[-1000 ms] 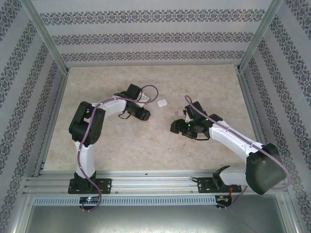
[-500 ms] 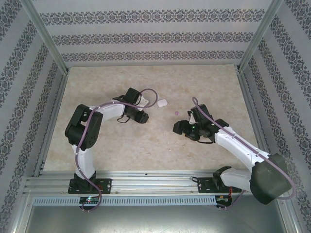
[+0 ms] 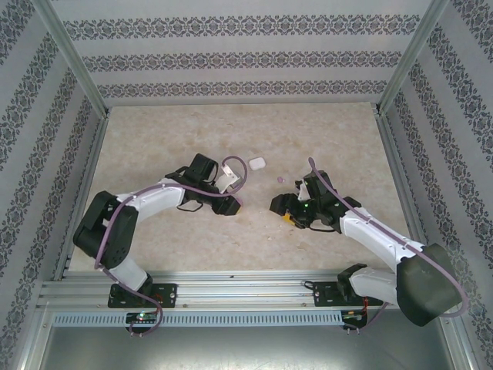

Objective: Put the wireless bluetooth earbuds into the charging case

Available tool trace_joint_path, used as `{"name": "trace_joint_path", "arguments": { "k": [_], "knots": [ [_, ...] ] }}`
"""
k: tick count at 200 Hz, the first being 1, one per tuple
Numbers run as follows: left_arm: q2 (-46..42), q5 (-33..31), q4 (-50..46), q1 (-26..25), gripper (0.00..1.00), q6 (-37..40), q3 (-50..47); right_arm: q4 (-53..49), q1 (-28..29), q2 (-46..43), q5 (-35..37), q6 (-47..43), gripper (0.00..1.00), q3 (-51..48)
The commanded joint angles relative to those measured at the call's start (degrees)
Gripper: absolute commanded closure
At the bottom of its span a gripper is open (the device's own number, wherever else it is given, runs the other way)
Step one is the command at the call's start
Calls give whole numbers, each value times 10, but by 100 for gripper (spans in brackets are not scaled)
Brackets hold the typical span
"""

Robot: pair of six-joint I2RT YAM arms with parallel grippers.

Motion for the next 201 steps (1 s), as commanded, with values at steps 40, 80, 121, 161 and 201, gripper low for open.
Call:
{"name": "trace_joint_path", "arguments": {
  "k": [40,80,121,161,201],
  "knots": [
    [-32,13,81,-20,71,-1,-24,61,17,20,-40,28,33,-2],
    [50,-115,92,-34,68,-63,-15,19,17,0,-15,15,34,-8],
    [84,-219,89,-77,51,-70,7,-11,9,-32,-1,6,33,-23],
    [57,-284,44,-85,31,-69,31,-30,-3,-40,10,-6,33,-22],
    [13,-320,-47,-47,24,-89,84,-37,-6,-21,13,-22,33,-7]
  ]
}}
